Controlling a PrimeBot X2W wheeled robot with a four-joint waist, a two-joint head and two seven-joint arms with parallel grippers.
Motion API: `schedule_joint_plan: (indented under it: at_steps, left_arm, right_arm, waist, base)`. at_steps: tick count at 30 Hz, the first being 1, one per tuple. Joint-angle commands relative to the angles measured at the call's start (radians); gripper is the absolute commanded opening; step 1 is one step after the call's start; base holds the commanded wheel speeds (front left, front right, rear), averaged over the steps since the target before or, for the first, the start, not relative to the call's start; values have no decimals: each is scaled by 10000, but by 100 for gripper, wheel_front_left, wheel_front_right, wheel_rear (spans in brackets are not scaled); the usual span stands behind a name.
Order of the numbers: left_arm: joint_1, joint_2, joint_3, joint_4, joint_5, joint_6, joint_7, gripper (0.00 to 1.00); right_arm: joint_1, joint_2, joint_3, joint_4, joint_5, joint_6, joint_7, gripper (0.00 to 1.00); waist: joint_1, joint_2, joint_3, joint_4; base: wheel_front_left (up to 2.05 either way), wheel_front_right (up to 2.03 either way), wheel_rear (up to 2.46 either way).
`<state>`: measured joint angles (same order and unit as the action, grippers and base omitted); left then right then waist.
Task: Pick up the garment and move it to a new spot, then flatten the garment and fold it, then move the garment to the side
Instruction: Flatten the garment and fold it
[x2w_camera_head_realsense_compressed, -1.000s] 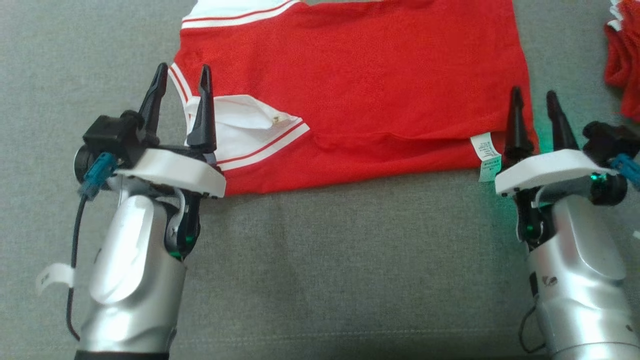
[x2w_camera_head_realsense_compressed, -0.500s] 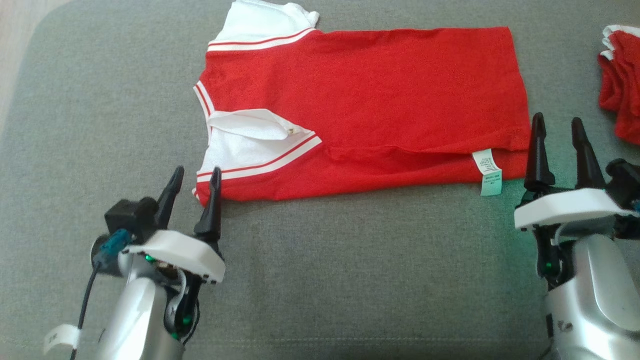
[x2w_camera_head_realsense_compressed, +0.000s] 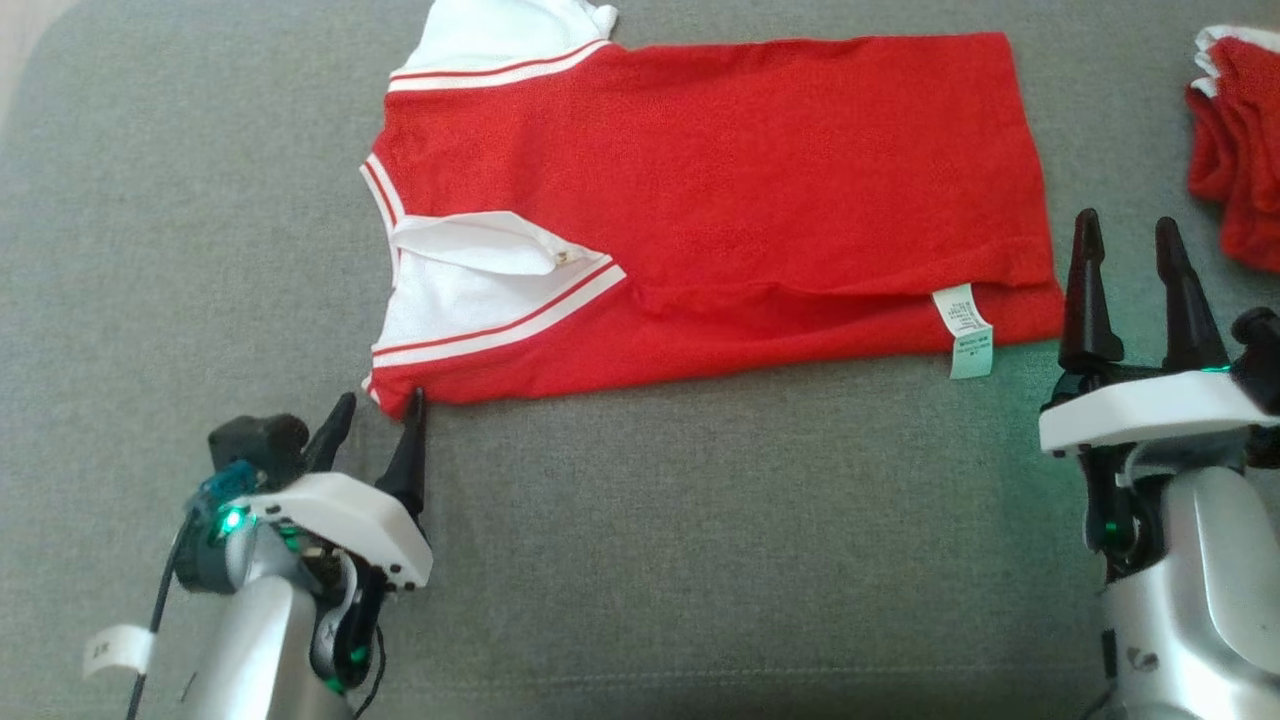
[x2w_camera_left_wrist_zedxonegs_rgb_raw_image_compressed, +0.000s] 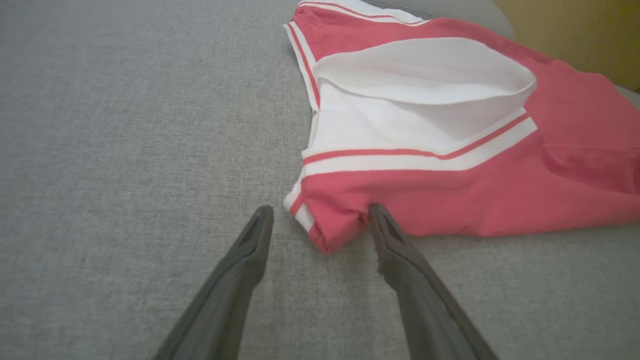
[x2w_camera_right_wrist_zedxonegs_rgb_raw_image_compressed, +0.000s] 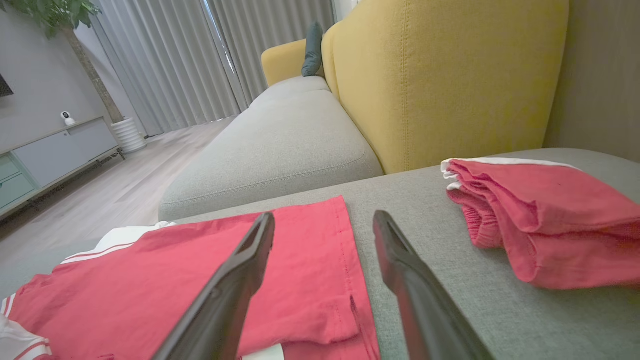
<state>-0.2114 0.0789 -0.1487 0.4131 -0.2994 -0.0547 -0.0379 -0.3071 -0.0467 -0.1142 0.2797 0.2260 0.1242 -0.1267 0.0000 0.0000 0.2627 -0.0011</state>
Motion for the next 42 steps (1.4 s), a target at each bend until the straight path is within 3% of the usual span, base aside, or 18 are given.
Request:
schedule_joint_plan:
  at_steps: [1,6,7,8,10,24,36,37,39,42]
  left_arm:
    - [-369,233,368,-204,-66,45,36,100]
    - [-475,281,380,16,-149,32,71,100]
    - [-498,287,365,62,-163,17,75,76]
    - [-519,286,348,96,-176,6,69,41]
    - [-551,281,322,146,-204,-13,33,0]
    - [-387,168,328,-602,-464,17,-857,0]
    - [-289,59,31,-1065,-517,134,-899,0]
    - [-294,52,7,-1068,-523,134,-915,0]
    - [-306,44,-28,-1080,-531,131,-978,0]
    - [-334,53,-50,-1108,-519,154,-1099,0]
  right_arm:
    - [60,-35,243,-414,69,65,18,100]
    - [85,-35,246,-512,87,65,66,100]
    - [86,-35,246,-523,90,65,72,100]
    - [87,-35,244,-528,91,65,77,100]
    - [102,-35,218,-498,84,65,95,100]
    - [288,-35,-286,804,-841,65,1744,100]
    - [-656,-35,-226,2324,-955,65,2368,100]
    - [-716,-35,-175,2453,-916,65,2430,95]
    - [-802,-35,-63,2682,-785,65,2560,51]
    - [-906,-35,-15,2898,-680,65,2575,20]
  waist:
    - [0,0,44,-50]
    - [0,0,100,-135]
    - [0,0,112,-155]
    - [0,0,120,-172]
    - [0,0,120,-193]
    - [0,0,-87,123]
    - [0,0,35,342]
    - [0,0,41,349]
    - [0,0,46,358]
    - [0,0,36,343]
  base:
    - [0,0,0]
    - [0,0,0]
    - [0,0,0]
    - [0,0,0]
    - [0,0,0]
    - [0,0,0]
    - [0,0,0]
    - [0,0,0]
    - [0,0,0]
    - [0,0,0]
